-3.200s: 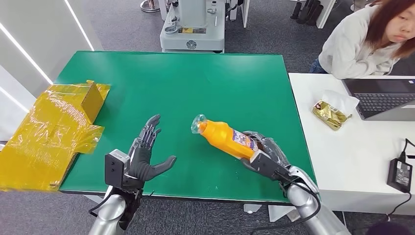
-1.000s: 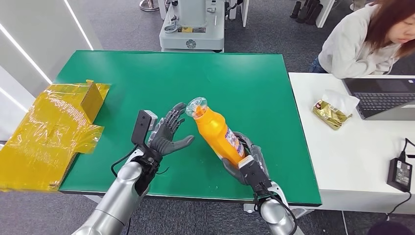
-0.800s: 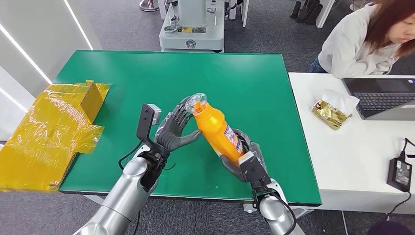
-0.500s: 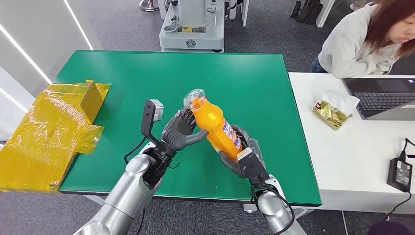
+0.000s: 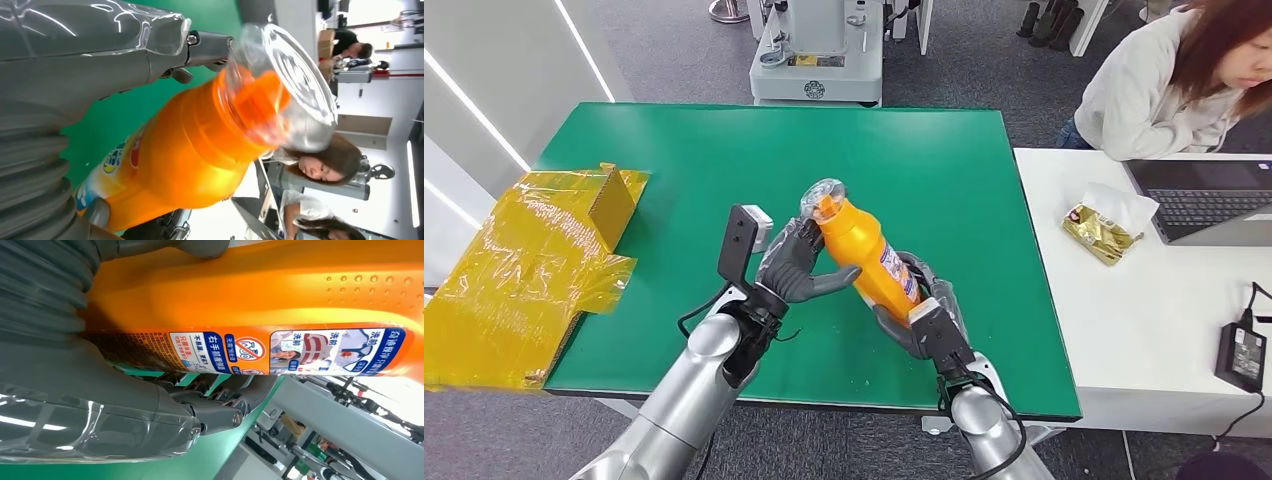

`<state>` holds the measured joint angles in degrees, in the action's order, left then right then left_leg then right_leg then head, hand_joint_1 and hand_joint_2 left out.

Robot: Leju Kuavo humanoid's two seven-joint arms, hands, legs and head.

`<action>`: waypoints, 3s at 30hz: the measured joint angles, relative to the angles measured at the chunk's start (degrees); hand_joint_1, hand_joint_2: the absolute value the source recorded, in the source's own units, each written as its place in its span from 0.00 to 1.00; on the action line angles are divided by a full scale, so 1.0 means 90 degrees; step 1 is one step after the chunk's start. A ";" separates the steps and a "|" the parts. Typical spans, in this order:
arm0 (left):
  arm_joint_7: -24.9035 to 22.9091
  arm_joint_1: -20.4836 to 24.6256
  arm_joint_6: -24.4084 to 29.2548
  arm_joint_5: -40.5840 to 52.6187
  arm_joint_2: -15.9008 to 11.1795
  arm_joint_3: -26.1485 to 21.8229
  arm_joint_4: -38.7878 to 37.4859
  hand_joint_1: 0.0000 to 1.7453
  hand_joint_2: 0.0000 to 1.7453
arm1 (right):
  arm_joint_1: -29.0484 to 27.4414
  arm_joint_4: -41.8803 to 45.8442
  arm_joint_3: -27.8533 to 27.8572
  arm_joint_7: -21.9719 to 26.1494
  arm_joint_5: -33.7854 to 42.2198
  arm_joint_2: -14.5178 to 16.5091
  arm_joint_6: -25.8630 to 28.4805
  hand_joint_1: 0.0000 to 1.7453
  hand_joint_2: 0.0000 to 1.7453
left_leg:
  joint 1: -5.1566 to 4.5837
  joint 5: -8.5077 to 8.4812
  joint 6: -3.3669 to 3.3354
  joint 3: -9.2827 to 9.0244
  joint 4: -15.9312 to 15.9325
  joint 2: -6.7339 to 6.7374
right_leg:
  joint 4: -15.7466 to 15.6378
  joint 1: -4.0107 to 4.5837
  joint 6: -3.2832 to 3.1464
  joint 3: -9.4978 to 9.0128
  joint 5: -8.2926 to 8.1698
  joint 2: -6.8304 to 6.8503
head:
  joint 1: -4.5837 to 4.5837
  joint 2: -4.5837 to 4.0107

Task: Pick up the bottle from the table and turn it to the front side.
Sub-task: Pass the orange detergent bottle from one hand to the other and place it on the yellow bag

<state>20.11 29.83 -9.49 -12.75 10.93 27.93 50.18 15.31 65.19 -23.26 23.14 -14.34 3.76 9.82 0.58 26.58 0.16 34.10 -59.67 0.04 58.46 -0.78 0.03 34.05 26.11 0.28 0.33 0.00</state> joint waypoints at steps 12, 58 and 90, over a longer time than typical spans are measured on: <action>-0.0111 0.0135 0.0000 -0.0013 0.0266 0.0223 -0.0101 0.03 1.00 | 0.0178 -0.0234 0.0000 0.0012 0.0034 0.0063 0.0003 1.00 1.00 | 0.0000 0.0000 0.0000 0.0001 0.0000 0.0001 | 0.0000 0.0000 0.0000 0.0002 0.0000 -0.0001 | -0.0001 0.0000; 0.0398 0.1369 0.2164 0.3014 -0.0393 -0.0130 -0.0539 1.00 1.00 | 0.0055 -0.0069 0.0126 0.0245 0.0289 0.0123 0.0101 0.00 1.00 | 0.0002 -0.0005 0.0004 0.0001 0.0000 0.0006 | 0.0011 0.0002 -0.0002 0.0008 -0.0002 -0.0010 | -0.0001 0.0000; -0.2898 0.0776 0.4518 1.0377 -0.2773 0.0704 -0.3417 1.00 1.00 | -0.1215 0.1449 0.0044 0.0540 0.0856 -0.0815 0.0579 0.00 1.00 | 0.0002 -0.0004 0.0005 0.0011 0.0008 0.0018 | 0.0009 0.0001 -0.0002 0.0023 0.0001 -0.0022 | -0.0001 0.0000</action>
<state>-5.97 36.81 31.18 80.65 -14.03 34.27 19.43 4.38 78.24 -22.86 27.99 -6.63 -3.58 15.03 0.60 26.55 0.20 34.20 -59.60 0.20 58.54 -0.77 0.01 34.25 26.12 0.08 0.33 0.00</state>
